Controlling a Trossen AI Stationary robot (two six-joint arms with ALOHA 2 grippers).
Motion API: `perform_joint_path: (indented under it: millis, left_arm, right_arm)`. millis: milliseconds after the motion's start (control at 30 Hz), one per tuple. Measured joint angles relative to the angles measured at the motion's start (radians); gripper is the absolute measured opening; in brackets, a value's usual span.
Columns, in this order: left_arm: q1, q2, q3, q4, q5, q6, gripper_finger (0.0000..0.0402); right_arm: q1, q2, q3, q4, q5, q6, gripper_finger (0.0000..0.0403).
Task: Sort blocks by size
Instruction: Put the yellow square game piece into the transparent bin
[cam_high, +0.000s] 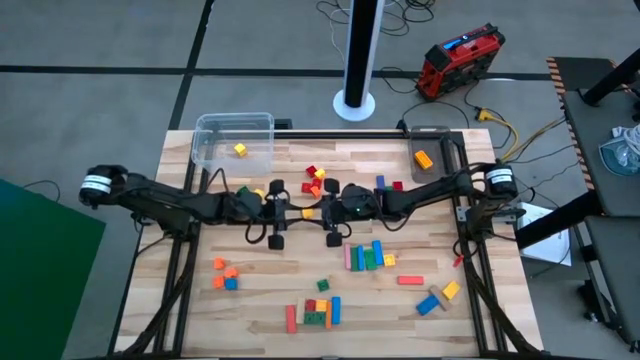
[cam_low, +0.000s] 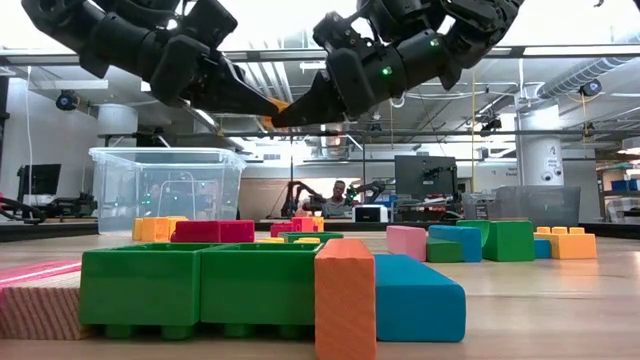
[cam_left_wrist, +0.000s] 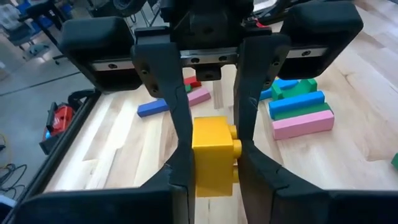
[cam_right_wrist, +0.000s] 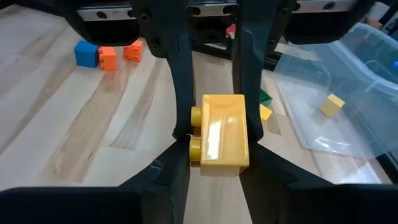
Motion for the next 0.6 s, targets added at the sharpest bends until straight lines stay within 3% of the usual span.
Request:
perform_joint_path:
  millis: [167,433,600]
  left_arm:
    - [0.024,-0.057,0.000,-0.055,0.006,0.001,0.0039]
    - [0.117,-0.186,0.000,-0.166,-0.024,0.002,0.0037]
    - [0.227,-0.291,0.027,-0.344,-0.244,-0.016,0.0037]
  right_arm:
    - [-0.005,-0.020,0.000,-0.022,0.038,0.001,0.0163]
    - [-0.021,-0.091,-0.001,-0.132,0.106,0.034,0.0202]
    - [-0.033,-0.109,-0.001,-0.199,0.131,0.073,0.0204]
